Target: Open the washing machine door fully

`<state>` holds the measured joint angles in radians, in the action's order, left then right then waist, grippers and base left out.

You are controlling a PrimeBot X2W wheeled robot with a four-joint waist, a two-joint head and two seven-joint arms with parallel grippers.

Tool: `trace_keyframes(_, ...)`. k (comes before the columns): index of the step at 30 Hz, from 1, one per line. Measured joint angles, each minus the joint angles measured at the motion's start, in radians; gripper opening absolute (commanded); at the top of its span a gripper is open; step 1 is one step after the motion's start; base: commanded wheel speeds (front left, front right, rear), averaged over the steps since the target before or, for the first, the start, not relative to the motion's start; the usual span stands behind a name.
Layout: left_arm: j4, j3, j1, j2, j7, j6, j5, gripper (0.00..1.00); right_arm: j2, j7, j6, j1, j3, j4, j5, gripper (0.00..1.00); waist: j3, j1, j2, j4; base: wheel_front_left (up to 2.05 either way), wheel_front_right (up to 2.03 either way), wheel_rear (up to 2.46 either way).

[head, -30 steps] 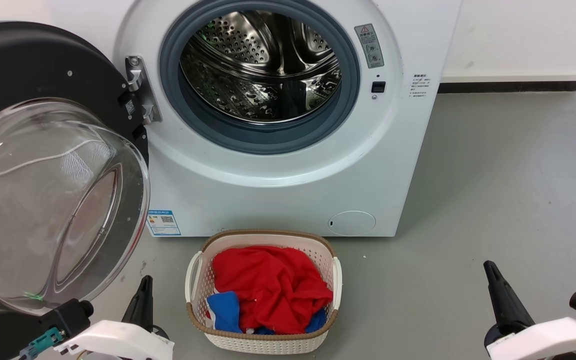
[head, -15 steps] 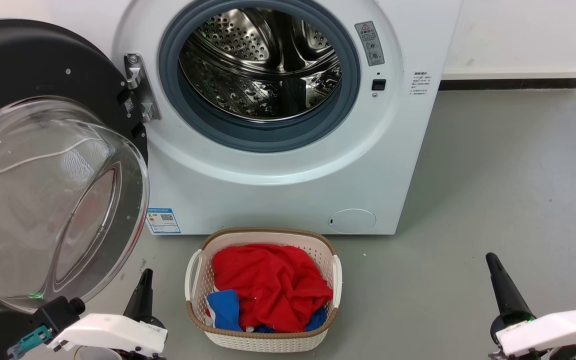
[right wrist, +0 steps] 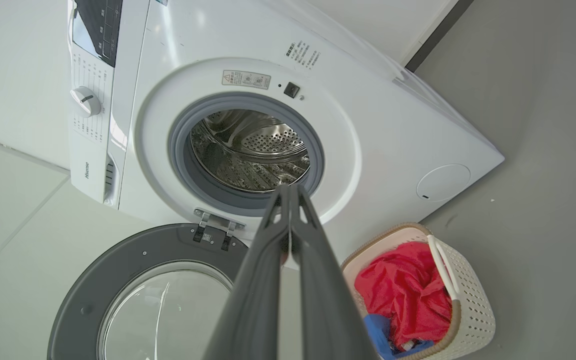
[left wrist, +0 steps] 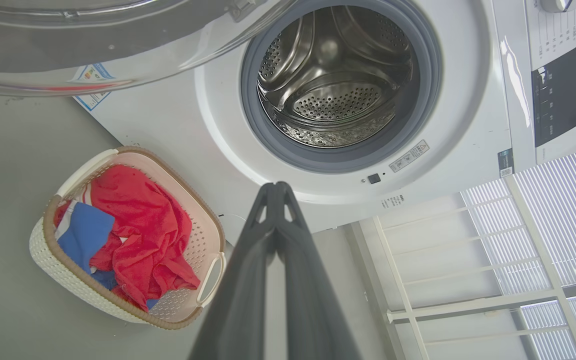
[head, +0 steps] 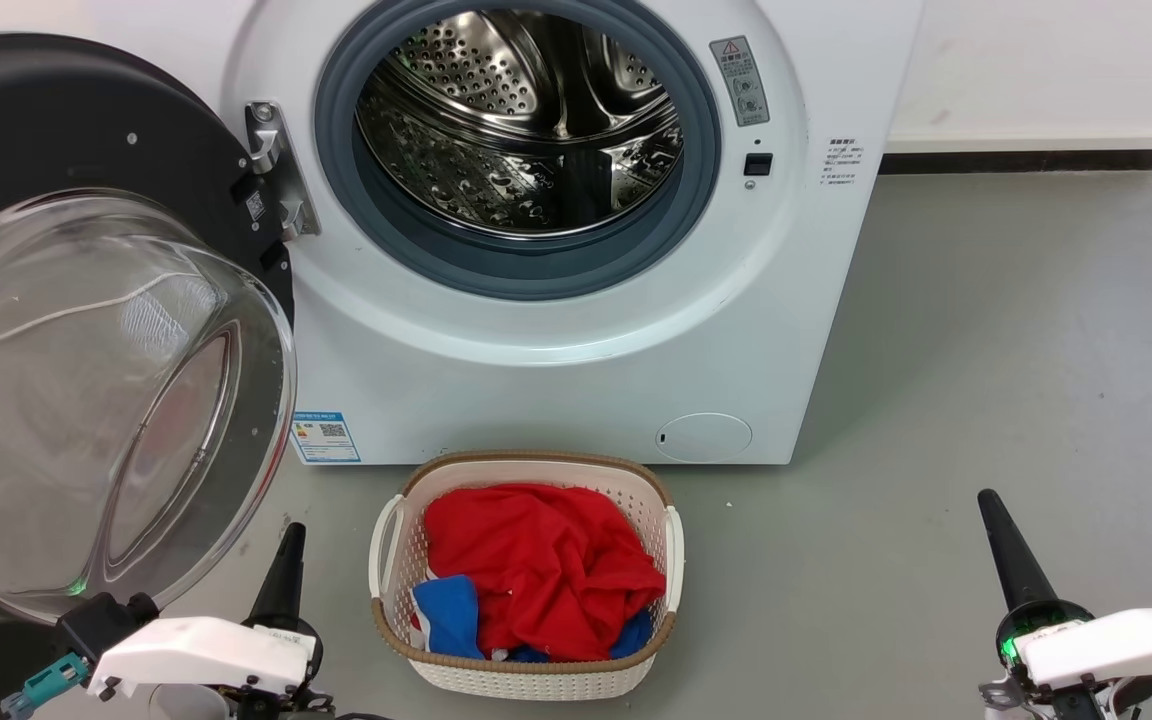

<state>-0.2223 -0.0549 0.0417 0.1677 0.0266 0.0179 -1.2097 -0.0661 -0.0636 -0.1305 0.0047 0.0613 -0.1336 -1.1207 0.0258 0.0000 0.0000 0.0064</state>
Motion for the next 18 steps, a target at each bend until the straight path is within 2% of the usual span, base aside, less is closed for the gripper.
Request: trace_keyframes(18,-0.008,0.055,0.020,-0.039,-0.046,0.039,-0.142,0.00,0.001,-0.014,0.000,-0.034,0.013,-0.039,-0.174,0.00,-0.009,0.0001,0.0000,-0.002,0.00,0.00,0.00)
